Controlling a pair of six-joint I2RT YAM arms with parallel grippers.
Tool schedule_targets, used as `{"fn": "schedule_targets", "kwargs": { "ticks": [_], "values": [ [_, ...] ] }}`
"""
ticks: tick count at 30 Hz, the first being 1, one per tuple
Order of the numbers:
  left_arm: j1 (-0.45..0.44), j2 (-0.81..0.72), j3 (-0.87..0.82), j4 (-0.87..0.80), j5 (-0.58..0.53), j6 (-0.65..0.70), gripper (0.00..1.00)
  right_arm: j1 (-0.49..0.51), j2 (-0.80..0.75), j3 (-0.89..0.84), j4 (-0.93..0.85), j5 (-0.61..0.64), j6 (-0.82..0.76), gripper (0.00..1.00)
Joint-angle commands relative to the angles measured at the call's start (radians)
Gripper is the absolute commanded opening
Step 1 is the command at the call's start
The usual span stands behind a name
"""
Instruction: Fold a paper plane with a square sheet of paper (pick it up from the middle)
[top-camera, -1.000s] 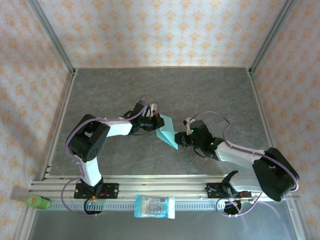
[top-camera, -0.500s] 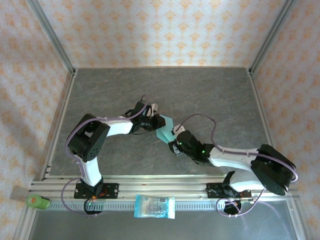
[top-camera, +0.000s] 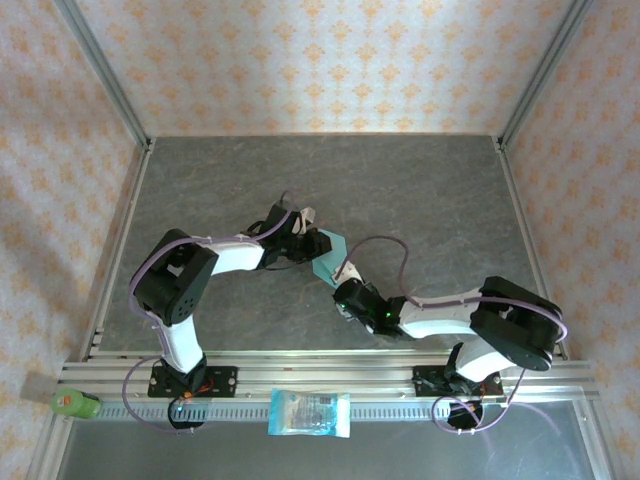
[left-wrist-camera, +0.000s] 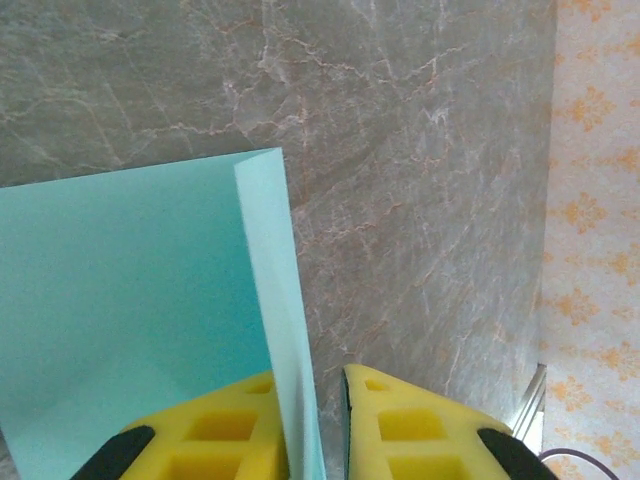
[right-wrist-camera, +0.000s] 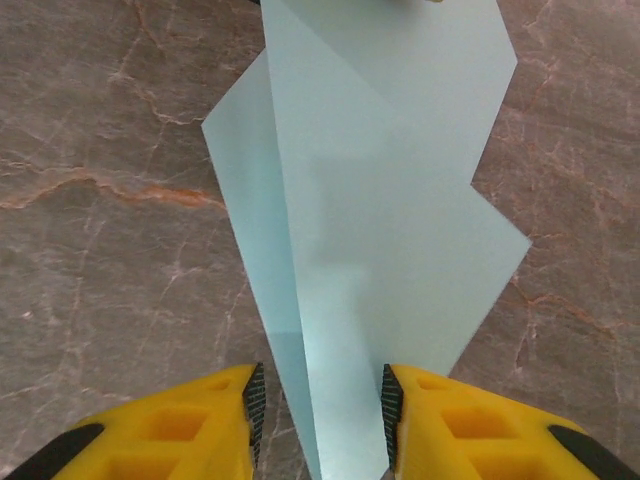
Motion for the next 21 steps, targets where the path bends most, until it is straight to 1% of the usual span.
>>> {"fn": "schedule_targets", "kwargs": {
  "ticks": [1, 10, 14, 19, 21],
  "values": [
    [-0.01, -0.035, -0.021, 0.052, 0.029, -0.013, 0.2, 0.006, 0.025, 0.033, 0.017, 0.09, -0.016, 0.36],
    [-0.011, -0.038, -0.029, 0.064, 0.036, -0.019, 0.2, 0.009, 0.07, 0.042, 0.041, 0.12, -0.026, 0.3],
    [-0.011, -0.039, -0.027, 0.061, 0.035, -0.019, 0.18, 0.009, 0.083, 0.037, 0.054, 0.13, -0.02, 0.29],
    [-0.011, -0.038, -0.025, 0.051, 0.035, -0.011, 0.15, 0.009, 0.09, 0.031, 0.075, 0.128, -0.025, 0.24],
    [-0.011, -0.039, -0.027, 0.055, 0.038, -0.012, 0.15, 0.009, 0.097, 0.033, 0.072, 0.138, -0.025, 0.25]
  ]
}}
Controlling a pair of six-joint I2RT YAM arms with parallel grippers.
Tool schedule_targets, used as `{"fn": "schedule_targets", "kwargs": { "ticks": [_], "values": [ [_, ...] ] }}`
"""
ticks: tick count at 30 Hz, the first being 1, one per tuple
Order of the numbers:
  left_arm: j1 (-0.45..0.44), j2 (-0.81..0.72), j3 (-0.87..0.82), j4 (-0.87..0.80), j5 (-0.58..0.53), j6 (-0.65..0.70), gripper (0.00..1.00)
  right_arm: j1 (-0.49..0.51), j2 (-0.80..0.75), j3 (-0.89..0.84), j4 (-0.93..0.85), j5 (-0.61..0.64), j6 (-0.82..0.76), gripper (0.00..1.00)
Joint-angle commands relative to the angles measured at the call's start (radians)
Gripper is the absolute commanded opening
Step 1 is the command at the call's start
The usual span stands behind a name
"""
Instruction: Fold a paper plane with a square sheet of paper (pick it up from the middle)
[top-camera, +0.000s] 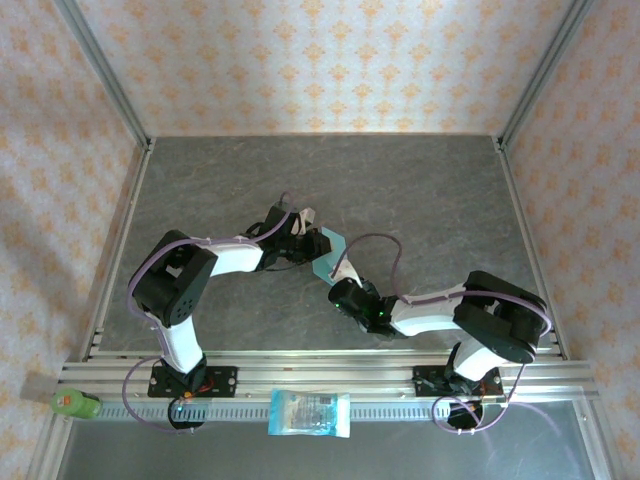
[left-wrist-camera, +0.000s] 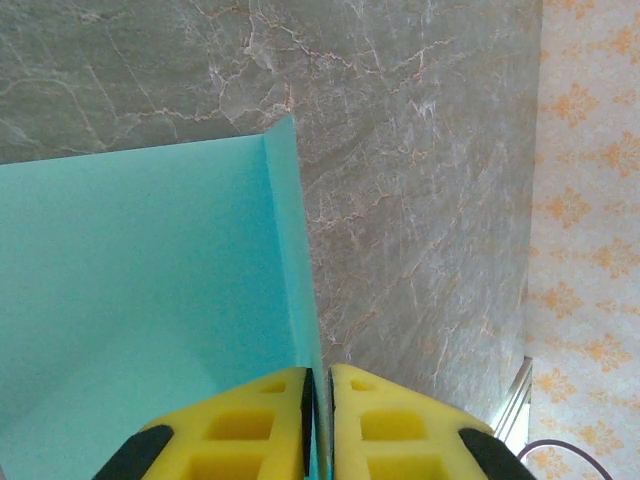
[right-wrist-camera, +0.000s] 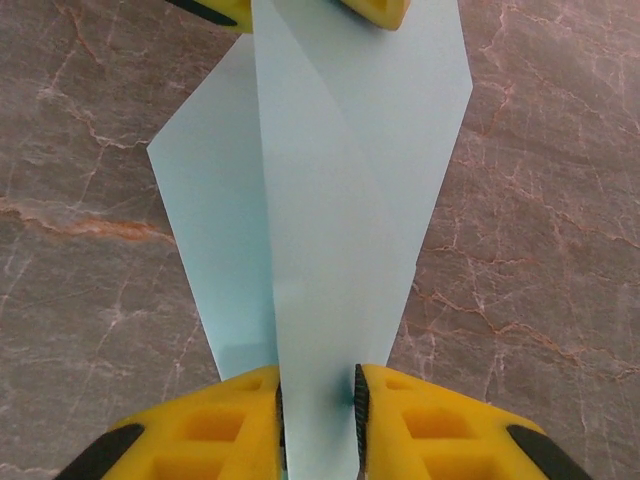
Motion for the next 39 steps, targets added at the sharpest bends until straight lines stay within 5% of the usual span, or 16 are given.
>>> {"fn": "schedule_targets", "kwargs": {
  "ticks": [1, 9, 25, 28, 33, 39],
  "values": [
    [-0.012, -0.033, -0.005, 0.03, 0.02, 0.004, 0.15, 0.007, 0.021, 0.012, 0.018, 0.052, -0.004, 0.25],
    [-0.011, -0.032, -0.002, 0.029, 0.023, 0.002, 0.14, 0.007, 0.021, 0.011, 0.019, 0.054, -0.015, 0.24],
    [-0.012, -0.041, -0.007, 0.02, 0.011, 0.004, 0.16, 0.007, 0.005, -0.006, 0.045, 0.034, -0.002, 0.05],
    [-0.012, -0.053, -0.012, 0.006, -0.018, 0.002, 0.22, 0.007, 0.005, -0.008, 0.054, 0.029, 0.001, 0.03],
    [-0.004, -0.122, -0.029, -0.05, -0.143, -0.003, 0.56, 0.001, -0.002, -0.015, 0.071, -0.008, 0.008, 0.0],
    [0.036, -0.248, -0.101, -0.102, -0.282, -0.027, 0.77, -0.062, -0.03, -0.036, 0.127, -0.214, 0.023, 0.0]
  ]
}}
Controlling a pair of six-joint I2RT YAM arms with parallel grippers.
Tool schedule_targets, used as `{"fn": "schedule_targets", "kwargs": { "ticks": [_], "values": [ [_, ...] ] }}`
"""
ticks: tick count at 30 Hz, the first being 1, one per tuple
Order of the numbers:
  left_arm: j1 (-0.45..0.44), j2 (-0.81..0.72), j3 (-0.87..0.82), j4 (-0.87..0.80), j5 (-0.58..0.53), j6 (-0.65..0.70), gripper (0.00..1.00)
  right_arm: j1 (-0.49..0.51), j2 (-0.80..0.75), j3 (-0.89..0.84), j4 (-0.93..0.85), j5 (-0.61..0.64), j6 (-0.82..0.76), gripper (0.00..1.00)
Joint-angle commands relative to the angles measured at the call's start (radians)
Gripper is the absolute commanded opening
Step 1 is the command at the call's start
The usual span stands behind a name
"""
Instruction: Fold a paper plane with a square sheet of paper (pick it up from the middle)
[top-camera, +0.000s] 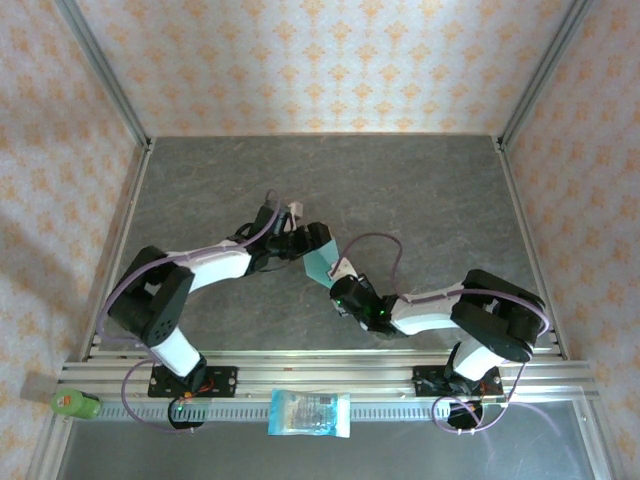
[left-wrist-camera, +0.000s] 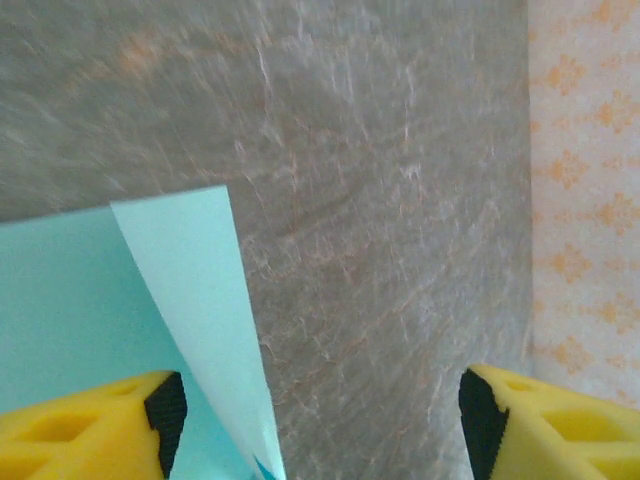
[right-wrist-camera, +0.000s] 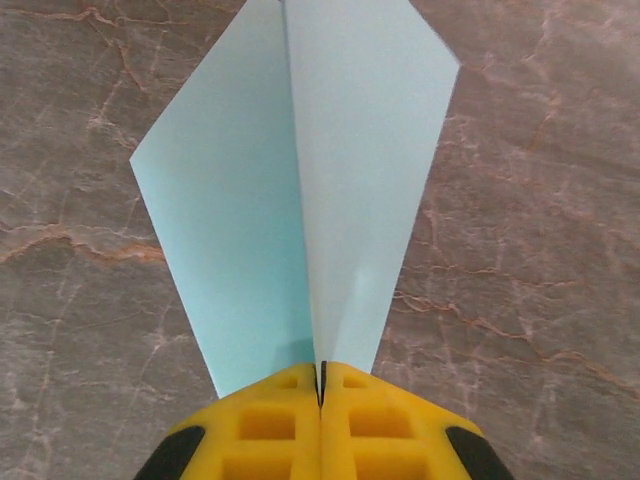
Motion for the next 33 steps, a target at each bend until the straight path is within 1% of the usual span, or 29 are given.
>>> {"fn": "schedule_targets", "kwargs": {
  "ticks": [1, 3, 5, 12, 15, 17, 25, 27, 33],
  "values": [
    [0.035, -0.079, -0.052, -0.045, -0.123, -0.017, 0.78, -0.043, -0.04, -0.028, 0.06, -0.146, 0.03, 0.0],
    [0.05, -0.12, -0.083, -0.05, -0.15, -0.026, 0.79, -0.073, -0.04, -0.028, 0.075, -0.228, 0.043, 0.0],
    [0.06, -0.152, -0.108, -0.05, -0.162, -0.031, 0.8, -0.096, -0.038, -0.027, 0.086, -0.282, 0.057, 0.0],
    [0.07, -0.18, -0.141, -0.043, -0.141, -0.029, 0.8, -0.169, -0.033, -0.036, 0.132, -0.428, 0.117, 0.0],
    [0.07, -0.176, -0.145, -0.033, -0.131, -0.031, 0.8, -0.179, -0.028, -0.037, 0.138, -0.458, 0.123, 0.0],
    [0.07, -0.171, -0.146, -0.026, -0.127, -0.034, 0.8, -0.18, -0.026, -0.037, 0.135, -0.458, 0.125, 0.0],
    [0.07, -0.15, -0.153, 0.014, -0.093, -0.052, 0.8, -0.178, 0.021, -0.009, 0.096, -0.434, 0.128, 0.08],
    [0.07, -0.136, -0.156, 0.031, -0.078, -0.059, 0.8, -0.168, 0.028, 0.001, 0.083, -0.406, 0.119, 0.09],
    [0.07, -0.065, -0.16, 0.104, -0.025, -0.105, 0.81, -0.111, 0.023, 0.023, 0.056, -0.266, 0.062, 0.1]
  ]
}}
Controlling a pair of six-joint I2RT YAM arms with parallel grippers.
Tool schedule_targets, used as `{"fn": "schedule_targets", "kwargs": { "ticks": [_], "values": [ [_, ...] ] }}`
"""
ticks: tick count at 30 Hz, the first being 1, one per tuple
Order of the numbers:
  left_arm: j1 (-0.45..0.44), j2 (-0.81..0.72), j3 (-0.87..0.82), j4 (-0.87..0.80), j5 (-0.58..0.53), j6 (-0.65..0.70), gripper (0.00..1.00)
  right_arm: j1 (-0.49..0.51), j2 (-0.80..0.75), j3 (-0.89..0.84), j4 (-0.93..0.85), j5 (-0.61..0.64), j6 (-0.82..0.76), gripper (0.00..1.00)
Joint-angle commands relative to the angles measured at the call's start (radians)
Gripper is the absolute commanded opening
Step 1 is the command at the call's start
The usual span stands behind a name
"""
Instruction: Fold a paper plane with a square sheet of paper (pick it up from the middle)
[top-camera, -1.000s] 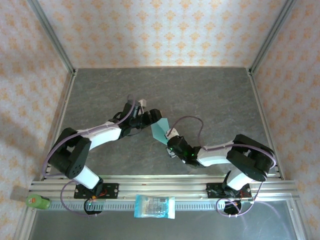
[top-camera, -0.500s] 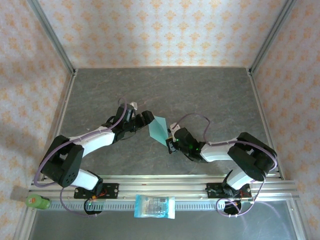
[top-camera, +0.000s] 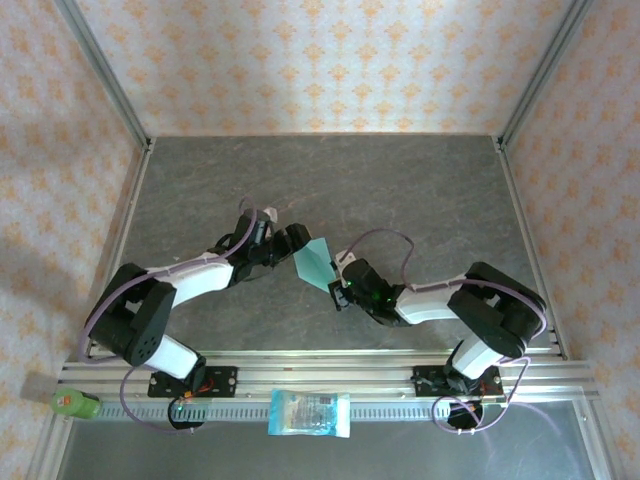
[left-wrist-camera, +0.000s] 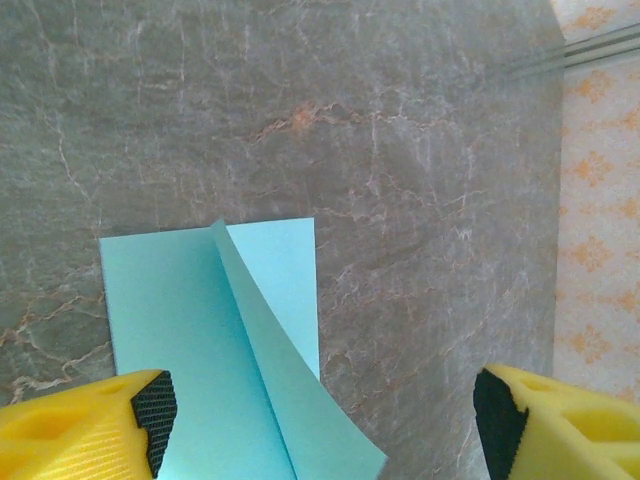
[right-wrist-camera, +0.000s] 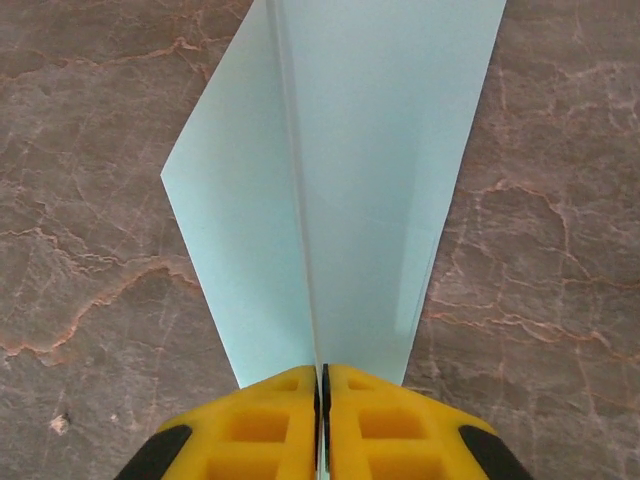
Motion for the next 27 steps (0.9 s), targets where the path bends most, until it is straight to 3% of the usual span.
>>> {"fn": "schedule_targets", "kwargs": {
  "ticks": [1, 9, 16, 23, 27],
  "values": [
    [0.006, 0.04, -0.015, 0.081, 0.048, -0.041, 0.81, 0.027, -0.005, 0.025, -0.029, 0.112, -0.044, 0.1],
    [0.0, 0.091, 0.005, 0.093, 0.059, -0.052, 0.79, 0.065, -0.005, 0.027, -0.033, 0.162, -0.092, 0.14],
    [-0.026, 0.163, 0.088, -0.003, 0.081, 0.027, 0.59, 0.083, -0.027, 0.035, -0.041, 0.202, -0.121, 0.19],
    [-0.029, 0.177, 0.097, 0.005, 0.079, 0.012, 0.39, 0.097, -0.025, 0.066, -0.103, 0.25, -0.145, 0.22],
    [-0.031, 0.178, 0.112, -0.013, 0.075, 0.017, 0.34, 0.102, -0.025, 0.079, -0.127, 0.285, -0.131, 0.22]
  ]
}}
